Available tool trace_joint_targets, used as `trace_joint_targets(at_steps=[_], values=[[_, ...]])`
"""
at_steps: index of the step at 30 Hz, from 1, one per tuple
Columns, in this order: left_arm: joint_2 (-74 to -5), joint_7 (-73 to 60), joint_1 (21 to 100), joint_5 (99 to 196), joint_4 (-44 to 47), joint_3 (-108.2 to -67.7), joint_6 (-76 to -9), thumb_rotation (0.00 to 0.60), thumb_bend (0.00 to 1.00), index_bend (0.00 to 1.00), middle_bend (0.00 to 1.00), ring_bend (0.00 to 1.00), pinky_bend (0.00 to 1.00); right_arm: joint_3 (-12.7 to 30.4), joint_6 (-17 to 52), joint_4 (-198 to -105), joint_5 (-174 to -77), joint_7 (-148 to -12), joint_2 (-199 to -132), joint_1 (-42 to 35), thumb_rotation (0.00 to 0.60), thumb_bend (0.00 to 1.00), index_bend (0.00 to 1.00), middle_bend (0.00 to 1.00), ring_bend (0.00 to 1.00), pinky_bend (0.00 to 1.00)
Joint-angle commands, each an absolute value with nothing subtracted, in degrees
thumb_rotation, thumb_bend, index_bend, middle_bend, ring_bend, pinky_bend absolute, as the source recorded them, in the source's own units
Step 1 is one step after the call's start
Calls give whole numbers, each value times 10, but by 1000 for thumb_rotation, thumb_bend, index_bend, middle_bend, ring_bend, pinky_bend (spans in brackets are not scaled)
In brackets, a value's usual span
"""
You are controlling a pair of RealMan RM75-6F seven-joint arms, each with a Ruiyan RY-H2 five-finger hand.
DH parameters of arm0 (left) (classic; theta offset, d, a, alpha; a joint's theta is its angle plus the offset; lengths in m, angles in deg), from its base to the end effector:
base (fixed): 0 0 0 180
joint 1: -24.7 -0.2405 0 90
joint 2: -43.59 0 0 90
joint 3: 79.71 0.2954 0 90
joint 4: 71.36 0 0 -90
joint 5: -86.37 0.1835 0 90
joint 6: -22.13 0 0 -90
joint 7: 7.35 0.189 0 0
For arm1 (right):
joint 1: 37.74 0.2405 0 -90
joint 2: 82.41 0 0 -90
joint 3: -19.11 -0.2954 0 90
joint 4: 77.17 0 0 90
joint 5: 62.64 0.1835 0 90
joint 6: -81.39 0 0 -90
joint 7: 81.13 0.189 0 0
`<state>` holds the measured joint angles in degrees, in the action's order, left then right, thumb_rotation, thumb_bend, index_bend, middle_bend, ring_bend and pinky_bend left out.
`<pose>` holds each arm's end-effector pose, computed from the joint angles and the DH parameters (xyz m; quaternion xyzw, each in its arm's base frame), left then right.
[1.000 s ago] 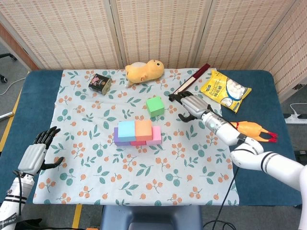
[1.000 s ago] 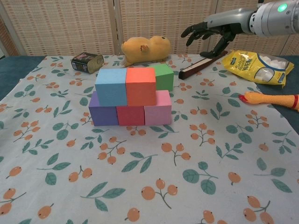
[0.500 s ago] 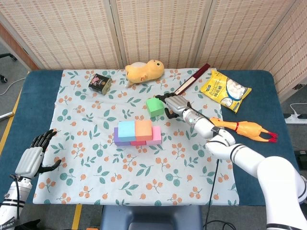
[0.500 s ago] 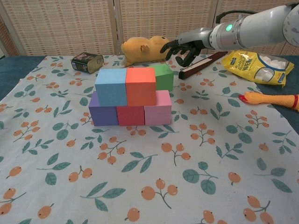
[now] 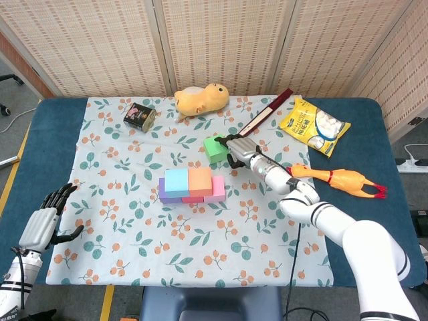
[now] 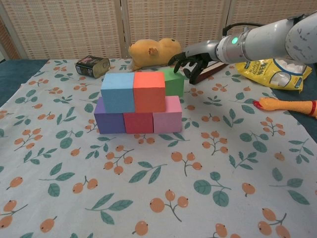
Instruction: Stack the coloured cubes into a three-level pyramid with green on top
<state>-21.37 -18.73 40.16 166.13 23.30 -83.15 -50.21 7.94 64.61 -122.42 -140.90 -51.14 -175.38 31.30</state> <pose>-0.3122 0.2850 0.1609 -0.5857 -0.4939 -0.4256 0.4816 -0.1013 -0.5468 -0.0241 0.7705 -0.4586 0.2854 0.3384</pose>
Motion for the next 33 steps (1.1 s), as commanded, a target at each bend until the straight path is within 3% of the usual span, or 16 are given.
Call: trace_joint_targets(at_steps=[1, 8, 18, 23, 26, 28, 31, 33], values=[[-214, -189, 401, 1665, 233, -832, -504, 600, 301, 65, 0, 0, 57, 87, 644, -1235, -1415, -510, -1744, 304, 600, 749, 0, 103, 0, 0], [-214, -191, 400, 1675, 236, -832, -509, 600, 301, 64, 0, 0, 56, 107, 615, -1290, -1426, -510, -1703, 267, 600, 749, 0, 103, 0, 0], [-214, -194, 399, 1697, 241, -830, -521, 600, 305, 65, 0, 0, 56, 155, 542, -1453, -1423, -554, -1563, 171, 600, 749, 0, 103, 0, 0], [-211, -193, 396, 1706, 244, -828, -529, 600, 303, 65, 0, 0, 56, 152, 487, -1536, -1405, -599, -1500, 136, 600, 744, 0, 103, 0, 0], [-209, -192, 395, 1708, 247, -828, -533, 600, 304, 65, 0, 0, 57, 140, 463, -1565, -1390, -624, -1487, 129, 600, 622, 0, 103, 0, 0], [-207, -193, 394, 1710, 250, -828, -535, 600, 306, 65, 0, 0, 57, 131, 455, -1572, -1376, -645, -1492, 130, 600, 385, 0, 103, 0, 0], [-205, -193, 392, 1714, 253, -827, -538, 600, 307, 64, 0, 0, 57, 123, 454, -1568, -1352, -686, -1514, 138, 600, 184, 0, 103, 0, 0], [-203, -195, 391, 1714, 254, -825, -537, 600, 306, 64, 0, 0, 57, 117, 456, -1555, -1334, -714, -1536, 146, 600, 108, 0, 103, 0, 0]])
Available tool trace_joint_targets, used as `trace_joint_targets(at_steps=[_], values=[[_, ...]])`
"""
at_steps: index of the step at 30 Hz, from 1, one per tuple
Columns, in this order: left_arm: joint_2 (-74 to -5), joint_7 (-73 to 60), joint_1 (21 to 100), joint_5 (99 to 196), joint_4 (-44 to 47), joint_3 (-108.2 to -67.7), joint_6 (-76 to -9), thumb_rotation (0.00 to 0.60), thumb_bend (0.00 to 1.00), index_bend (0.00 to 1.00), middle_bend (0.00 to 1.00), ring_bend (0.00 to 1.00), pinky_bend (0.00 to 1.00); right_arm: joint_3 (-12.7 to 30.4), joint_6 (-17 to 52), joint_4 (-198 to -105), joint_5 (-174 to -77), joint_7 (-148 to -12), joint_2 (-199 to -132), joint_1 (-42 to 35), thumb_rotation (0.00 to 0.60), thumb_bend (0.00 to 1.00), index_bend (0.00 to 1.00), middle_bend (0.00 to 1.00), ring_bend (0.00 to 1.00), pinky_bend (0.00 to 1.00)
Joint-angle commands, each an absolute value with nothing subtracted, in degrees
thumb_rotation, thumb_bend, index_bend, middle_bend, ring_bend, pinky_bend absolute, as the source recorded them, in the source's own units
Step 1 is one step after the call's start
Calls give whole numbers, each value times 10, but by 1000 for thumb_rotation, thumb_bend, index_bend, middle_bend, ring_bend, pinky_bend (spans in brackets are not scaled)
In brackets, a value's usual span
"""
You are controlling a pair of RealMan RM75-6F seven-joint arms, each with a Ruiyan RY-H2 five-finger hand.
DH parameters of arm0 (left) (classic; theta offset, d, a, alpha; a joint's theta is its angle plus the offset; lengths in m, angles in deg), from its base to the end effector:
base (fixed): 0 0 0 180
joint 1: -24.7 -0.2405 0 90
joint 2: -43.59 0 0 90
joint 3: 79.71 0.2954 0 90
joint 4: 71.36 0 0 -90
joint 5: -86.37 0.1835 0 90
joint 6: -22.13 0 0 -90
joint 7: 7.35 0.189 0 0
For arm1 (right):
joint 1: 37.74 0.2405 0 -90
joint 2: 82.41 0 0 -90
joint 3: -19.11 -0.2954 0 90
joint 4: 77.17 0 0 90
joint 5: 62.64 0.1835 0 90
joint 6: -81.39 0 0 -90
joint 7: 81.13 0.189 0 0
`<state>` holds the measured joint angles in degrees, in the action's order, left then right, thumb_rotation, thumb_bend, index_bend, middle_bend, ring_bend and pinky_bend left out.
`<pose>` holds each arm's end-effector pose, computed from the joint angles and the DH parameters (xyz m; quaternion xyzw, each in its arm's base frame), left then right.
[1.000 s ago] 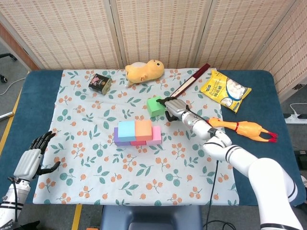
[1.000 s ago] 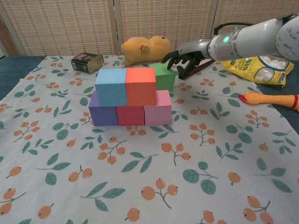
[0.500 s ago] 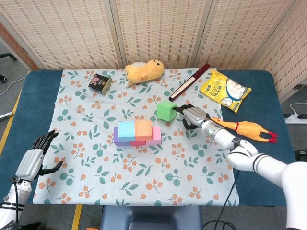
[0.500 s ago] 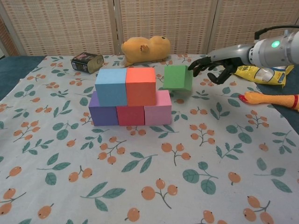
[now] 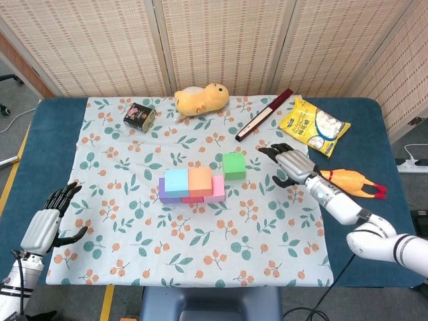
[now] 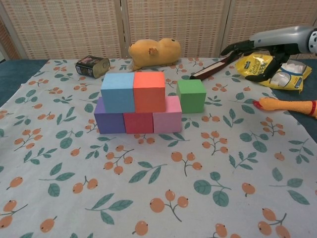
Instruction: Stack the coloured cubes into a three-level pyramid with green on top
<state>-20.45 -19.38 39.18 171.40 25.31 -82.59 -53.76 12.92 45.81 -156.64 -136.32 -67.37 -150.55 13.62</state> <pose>-0.2926 0.2759 0.1669 -0.5982 -0.4705 -0.4555 0.4618 -0.1878 -0.4592 0.0946 0.7673 -0.4251 0.3060 0.3698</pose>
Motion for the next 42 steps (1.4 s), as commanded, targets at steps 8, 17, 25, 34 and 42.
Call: trace_joint_targets(at_steps=[8, 17, 25, 34, 42], values=[[-199, -194, 388, 1707, 257, -825, -537, 600, 304, 64, 0, 0, 56, 89, 489, -1442, -1279, -754, -1643, 192, 600, 27, 0, 106, 0, 0], [-198, -202, 388, 1700, 255, -826, -530, 600, 305, 65, 0, 0, 56, 75, 550, -1309, -1281, -732, -1736, 236, 600, 24, 0, 106, 0, 0], [-203, -208, 390, 1700, 247, -828, -527, 600, 305, 65, 0, 0, 56, 71, 565, -1230, -1311, -697, -1789, 251, 600, 24, 16, 134, 0, 0], [-206, -223, 390, 1704, 240, -827, -526, 600, 303, 64, 0, 0, 56, 68, 571, -1173, -1332, -664, -1825, 261, 600, 62, 258, 242, 4, 0], [-209, -231, 389, 1709, 233, -824, -528, 600, 302, 64, 0, 0, 56, 58, 533, -1199, -1357, -628, -1796, 250, 600, 161, 391, 349, 102, 0]])
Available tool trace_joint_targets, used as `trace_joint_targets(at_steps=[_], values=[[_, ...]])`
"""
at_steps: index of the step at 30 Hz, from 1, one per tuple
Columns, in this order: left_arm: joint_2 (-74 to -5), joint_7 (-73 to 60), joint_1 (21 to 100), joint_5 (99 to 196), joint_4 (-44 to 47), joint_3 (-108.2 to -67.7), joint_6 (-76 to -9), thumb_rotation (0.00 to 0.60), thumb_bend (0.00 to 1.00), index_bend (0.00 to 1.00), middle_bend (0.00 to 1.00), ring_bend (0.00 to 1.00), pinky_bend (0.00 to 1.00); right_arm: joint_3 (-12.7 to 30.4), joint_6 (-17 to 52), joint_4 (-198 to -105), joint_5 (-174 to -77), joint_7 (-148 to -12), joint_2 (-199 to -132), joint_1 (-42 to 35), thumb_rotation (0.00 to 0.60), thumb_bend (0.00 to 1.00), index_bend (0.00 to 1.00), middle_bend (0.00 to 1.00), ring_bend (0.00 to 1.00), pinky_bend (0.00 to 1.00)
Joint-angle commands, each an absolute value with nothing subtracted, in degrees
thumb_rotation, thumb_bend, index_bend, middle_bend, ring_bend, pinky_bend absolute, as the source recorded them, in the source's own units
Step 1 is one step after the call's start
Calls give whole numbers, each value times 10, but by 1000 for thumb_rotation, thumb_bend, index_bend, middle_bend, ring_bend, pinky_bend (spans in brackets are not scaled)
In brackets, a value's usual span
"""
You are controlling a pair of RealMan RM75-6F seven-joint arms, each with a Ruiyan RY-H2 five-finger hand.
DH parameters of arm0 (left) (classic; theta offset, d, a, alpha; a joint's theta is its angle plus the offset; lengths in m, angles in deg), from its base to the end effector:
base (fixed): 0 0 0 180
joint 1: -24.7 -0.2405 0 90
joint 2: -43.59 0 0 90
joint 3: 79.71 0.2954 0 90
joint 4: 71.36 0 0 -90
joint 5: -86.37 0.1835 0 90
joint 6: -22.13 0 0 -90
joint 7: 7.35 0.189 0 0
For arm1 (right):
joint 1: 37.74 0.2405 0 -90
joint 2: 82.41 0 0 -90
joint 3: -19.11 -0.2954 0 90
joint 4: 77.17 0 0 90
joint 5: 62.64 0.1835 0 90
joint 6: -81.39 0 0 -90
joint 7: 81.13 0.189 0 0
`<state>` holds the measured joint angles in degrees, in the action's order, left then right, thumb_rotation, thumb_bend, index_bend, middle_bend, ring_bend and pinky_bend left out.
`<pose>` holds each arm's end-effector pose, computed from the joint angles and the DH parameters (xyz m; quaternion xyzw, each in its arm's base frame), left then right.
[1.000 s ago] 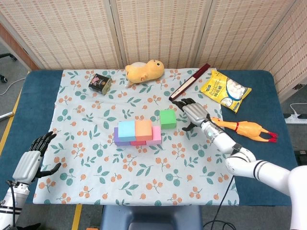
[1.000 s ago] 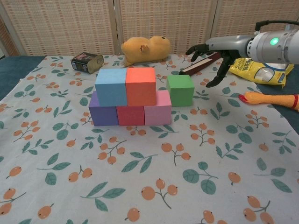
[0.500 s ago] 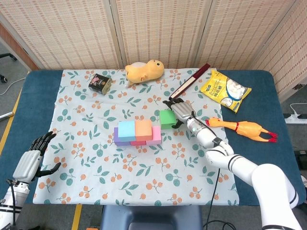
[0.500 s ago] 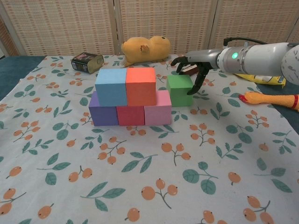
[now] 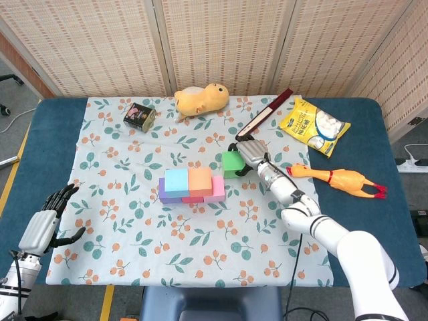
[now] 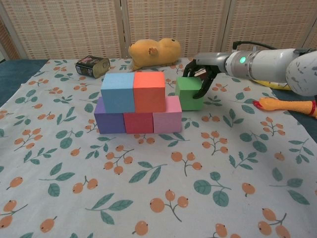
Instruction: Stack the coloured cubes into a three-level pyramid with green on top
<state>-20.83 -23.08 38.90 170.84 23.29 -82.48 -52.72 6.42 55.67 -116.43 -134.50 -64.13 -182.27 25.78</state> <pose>-0.3038 0.2756 0.1650 -0.5856 -0.4913 -0.4547 0.4571 -0.1351 -0.5423 -0.0391 0.7482 -0.4317 0.3166 0.3919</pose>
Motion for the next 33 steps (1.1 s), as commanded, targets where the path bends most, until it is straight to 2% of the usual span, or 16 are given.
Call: trace_joint_targets(at_steps=[1, 6, 11, 18, 24, 33], values=[[-209, -231, 388, 1710, 232, -824, -529, 600, 301, 64, 0, 0, 56, 57, 523, -1217, -1361, -627, -1782, 246, 600, 161, 392, 350, 106, 0], [-210, -216, 389, 1711, 230, -825, -531, 600, 301, 63, 0, 0, 55, 44, 466, -1367, -1367, -660, -1671, 219, 600, 161, 392, 359, 120, 0], [-221, -154, 394, 1707, 221, -827, -529, 600, 301, 63, 0, 0, 55, 27, 443, -1545, -1321, -751, -1550, 198, 600, 164, 392, 360, 120, 0], [-237, -69, 394, 1700, 201, -832, -542, 600, 302, 67, 0, 0, 53, 17, 434, -1721, -1230, -863, -1451, 205, 600, 165, 389, 360, 120, 0], [-239, -55, 387, 1705, 207, -831, -558, 600, 299, 70, 0, 0, 48, 23, 432, -1776, -1129, -942, -1440, 253, 600, 165, 382, 360, 120, 0], [-235, -79, 382, 1718, 214, -824, -564, 600, 303, 70, 0, 0, 48, 54, 385, -1785, -954, -1060, -1500, 355, 600, 165, 364, 360, 120, 0]])
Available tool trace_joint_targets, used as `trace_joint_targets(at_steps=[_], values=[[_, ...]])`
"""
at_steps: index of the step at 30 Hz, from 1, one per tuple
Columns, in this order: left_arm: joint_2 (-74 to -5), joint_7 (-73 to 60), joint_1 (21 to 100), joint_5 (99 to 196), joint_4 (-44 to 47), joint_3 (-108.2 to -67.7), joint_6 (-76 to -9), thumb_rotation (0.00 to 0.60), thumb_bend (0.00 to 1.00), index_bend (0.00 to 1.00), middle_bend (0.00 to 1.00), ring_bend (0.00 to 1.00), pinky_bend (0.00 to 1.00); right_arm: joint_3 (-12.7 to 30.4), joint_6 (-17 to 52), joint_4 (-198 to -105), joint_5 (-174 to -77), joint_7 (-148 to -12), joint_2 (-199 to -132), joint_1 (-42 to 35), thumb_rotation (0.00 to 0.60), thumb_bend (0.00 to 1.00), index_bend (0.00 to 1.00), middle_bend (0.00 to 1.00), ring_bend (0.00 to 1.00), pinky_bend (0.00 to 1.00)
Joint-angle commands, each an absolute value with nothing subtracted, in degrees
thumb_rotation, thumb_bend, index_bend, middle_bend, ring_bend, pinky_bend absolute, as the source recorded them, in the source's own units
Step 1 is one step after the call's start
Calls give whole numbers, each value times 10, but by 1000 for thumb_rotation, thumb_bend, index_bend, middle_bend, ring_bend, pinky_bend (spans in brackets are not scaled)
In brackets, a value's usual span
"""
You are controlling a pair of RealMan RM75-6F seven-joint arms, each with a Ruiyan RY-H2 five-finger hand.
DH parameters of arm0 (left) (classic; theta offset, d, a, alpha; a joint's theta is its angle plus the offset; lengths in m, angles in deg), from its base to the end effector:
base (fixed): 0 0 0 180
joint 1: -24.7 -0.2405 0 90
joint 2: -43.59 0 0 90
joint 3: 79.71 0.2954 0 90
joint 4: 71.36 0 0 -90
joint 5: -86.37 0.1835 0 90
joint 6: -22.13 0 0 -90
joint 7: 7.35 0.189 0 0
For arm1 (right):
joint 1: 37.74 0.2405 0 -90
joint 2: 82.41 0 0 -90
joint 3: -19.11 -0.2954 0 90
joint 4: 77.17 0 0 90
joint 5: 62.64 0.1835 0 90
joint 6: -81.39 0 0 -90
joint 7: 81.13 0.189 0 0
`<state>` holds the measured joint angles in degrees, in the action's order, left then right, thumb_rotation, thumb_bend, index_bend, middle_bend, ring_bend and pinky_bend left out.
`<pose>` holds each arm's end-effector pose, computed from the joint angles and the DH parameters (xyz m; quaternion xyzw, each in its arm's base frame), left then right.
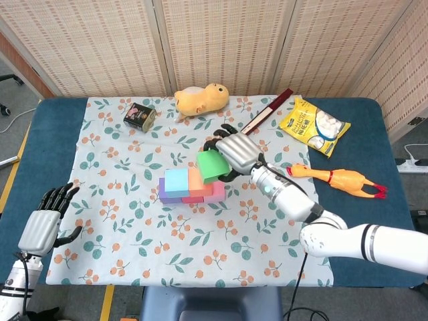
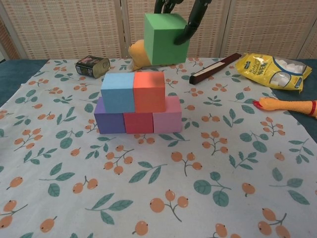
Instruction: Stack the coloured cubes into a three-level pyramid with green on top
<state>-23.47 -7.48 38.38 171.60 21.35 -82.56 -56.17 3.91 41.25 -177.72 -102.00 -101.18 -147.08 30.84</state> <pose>-0.3031 0.2747 0.1615 -0.6347 -0.3947 -0.4107 0.5222 -0.0040 -0.4582 0.1028 0.7891 -0.3487 0.3715 0.3431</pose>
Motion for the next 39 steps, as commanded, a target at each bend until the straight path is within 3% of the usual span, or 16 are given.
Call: trace_joint_targets(at_steps=[1, 17, 39], values=[[-235, -81, 382, 1718, 214, -824, -564, 600, 303, 70, 0, 0, 48, 56, 379, -1784, -939, -1068, -1506, 363, 600, 165, 362, 360, 120, 0], [-242, -103, 376, 1720, 211, -823, -570, 600, 298, 70, 0, 0, 48, 57, 322, -1745, -780, -1131, -1585, 447, 600, 165, 340, 360, 120, 0], [-256, -137, 373, 1726, 186, -821, -571, 600, 298, 70, 0, 0, 47, 52, 302, -1718, -671, -1193, -1617, 500, 600, 166, 311, 360, 120, 0]])
